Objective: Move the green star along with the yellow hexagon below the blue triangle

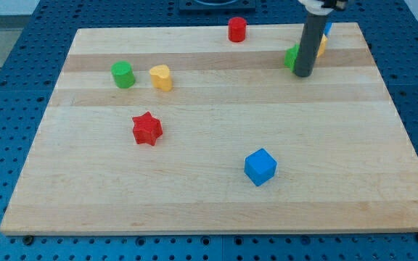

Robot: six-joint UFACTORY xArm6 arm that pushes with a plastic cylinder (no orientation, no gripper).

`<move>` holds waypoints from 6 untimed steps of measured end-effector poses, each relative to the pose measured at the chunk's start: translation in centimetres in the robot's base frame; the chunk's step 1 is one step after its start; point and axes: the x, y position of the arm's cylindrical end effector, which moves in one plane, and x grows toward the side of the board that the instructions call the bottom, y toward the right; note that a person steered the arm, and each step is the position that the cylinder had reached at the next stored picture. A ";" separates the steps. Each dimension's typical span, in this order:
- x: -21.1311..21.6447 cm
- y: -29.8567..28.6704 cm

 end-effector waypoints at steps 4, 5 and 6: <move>1.2 -3.0; -1.9 -5.1; -3.8 -3.8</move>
